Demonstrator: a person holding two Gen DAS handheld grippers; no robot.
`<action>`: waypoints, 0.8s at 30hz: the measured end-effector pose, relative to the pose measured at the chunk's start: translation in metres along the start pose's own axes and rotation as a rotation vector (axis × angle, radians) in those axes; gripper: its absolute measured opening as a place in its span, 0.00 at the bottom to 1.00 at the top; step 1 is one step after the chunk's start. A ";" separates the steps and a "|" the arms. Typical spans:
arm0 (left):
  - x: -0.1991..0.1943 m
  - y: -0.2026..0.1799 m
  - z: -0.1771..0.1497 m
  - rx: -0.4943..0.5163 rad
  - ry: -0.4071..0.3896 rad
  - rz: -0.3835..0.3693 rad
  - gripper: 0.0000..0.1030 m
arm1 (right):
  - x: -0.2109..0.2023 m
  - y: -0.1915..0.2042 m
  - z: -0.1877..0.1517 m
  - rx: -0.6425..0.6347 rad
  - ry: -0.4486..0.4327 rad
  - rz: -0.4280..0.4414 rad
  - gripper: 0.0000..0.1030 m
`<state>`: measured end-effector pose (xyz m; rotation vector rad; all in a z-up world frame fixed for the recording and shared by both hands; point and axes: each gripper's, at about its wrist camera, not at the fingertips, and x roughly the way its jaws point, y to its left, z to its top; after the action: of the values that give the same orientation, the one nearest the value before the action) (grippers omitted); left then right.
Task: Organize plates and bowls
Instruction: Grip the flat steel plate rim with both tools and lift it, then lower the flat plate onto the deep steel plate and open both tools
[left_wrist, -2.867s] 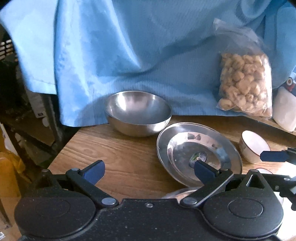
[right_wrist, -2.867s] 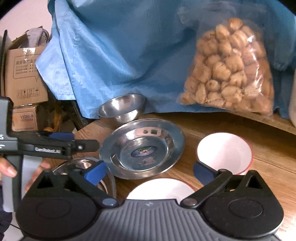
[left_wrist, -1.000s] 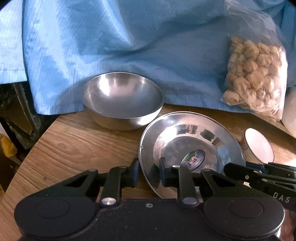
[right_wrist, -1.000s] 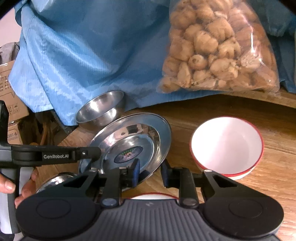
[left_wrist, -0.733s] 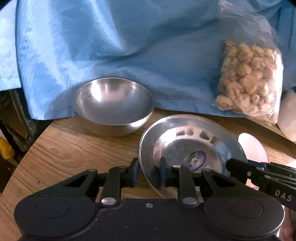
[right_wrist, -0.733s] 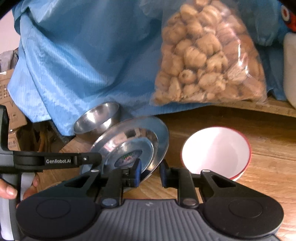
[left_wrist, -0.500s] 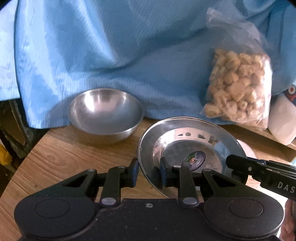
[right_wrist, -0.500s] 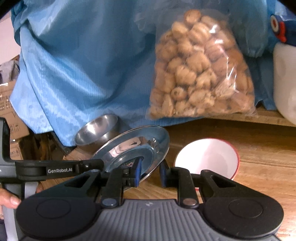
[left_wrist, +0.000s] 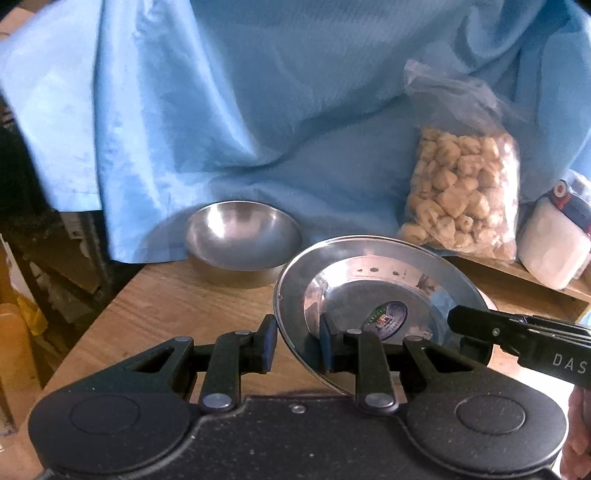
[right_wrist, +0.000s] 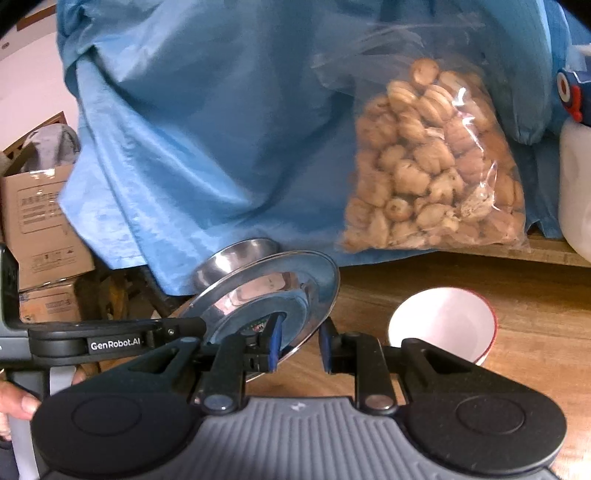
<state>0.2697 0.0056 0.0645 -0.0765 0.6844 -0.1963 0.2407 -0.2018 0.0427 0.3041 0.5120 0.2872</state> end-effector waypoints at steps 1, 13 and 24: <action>-0.006 0.000 -0.002 0.004 -0.003 0.001 0.26 | -0.003 0.003 -0.002 -0.001 -0.001 0.004 0.24; -0.070 0.015 -0.043 -0.021 0.000 0.032 0.26 | -0.045 0.047 -0.035 -0.036 0.018 0.060 0.25; -0.084 0.038 -0.074 -0.043 0.051 0.023 0.26 | -0.046 0.074 -0.065 -0.073 0.088 0.077 0.25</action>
<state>0.1648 0.0594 0.0546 -0.1052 0.7398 -0.1617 0.1541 -0.1361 0.0348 0.2414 0.5764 0.3946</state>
